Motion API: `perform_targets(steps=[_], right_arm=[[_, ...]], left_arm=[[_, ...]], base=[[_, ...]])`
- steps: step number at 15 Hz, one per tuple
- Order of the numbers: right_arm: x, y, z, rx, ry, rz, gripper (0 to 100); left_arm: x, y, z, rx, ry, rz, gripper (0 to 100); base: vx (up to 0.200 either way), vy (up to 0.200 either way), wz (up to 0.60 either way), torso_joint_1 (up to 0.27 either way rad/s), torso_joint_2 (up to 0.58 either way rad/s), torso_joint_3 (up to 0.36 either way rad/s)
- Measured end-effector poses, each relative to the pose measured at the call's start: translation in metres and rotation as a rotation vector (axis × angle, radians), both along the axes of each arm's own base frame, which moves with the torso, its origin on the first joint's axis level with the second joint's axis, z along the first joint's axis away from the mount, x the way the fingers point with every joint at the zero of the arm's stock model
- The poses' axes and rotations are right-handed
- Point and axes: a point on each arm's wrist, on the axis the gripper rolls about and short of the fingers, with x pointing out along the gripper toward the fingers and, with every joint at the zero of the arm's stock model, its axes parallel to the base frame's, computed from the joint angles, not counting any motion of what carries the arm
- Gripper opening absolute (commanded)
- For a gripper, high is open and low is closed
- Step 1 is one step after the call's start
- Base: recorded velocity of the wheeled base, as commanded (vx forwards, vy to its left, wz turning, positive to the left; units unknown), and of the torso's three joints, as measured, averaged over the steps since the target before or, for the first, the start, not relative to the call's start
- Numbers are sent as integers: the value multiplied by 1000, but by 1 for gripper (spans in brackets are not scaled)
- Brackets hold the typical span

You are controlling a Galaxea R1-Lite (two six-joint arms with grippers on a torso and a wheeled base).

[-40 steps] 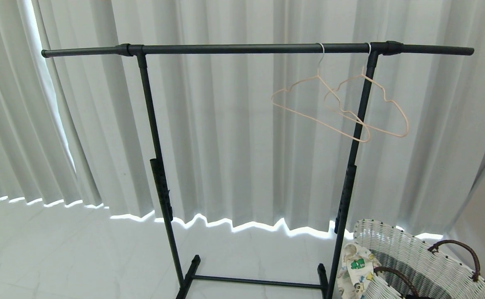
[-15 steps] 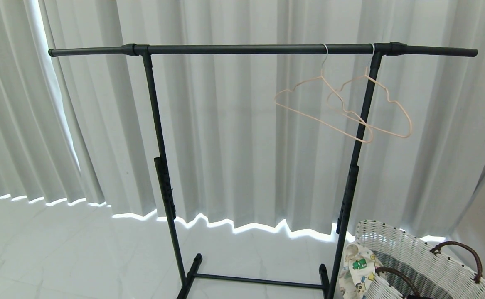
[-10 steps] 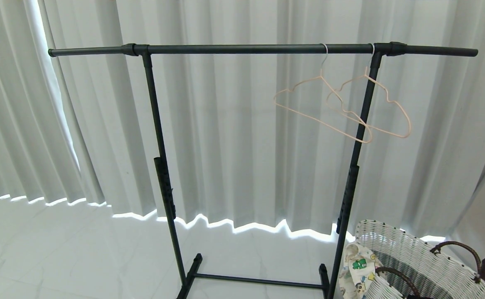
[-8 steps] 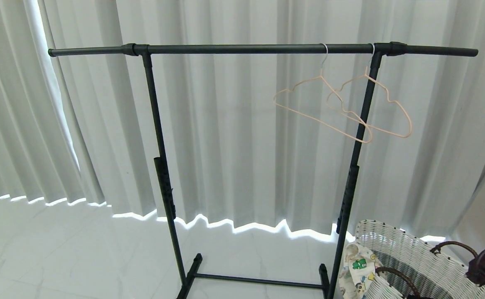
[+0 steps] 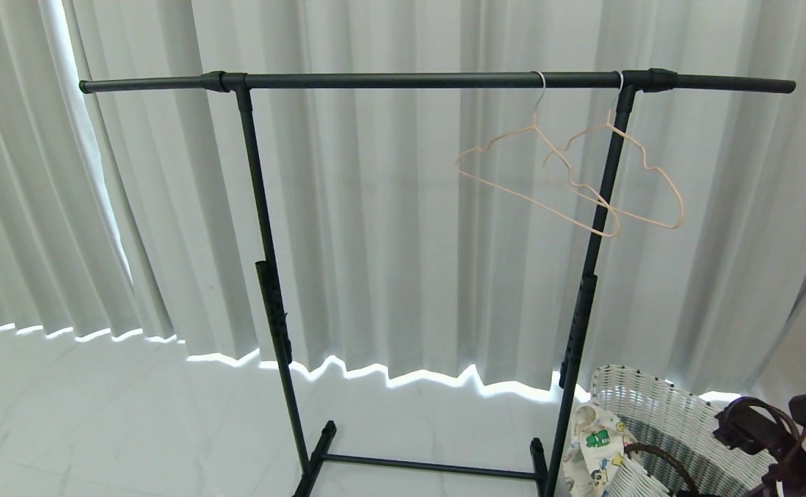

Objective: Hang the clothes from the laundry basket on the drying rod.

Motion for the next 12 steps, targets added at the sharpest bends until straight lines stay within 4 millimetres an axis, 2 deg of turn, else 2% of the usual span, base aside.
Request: perform_targets(steps=[7,12], right_arm=[[24,-5,-28,-55,28,-49,100],[25,-9,-37,-64,54,-71,100]], left_arm=[[0,0,0,0,0,0,100],[0,0,0,0,0,0,100]], base=[[0,0,0,0,0,0],[0,0,0,0,0,0]])
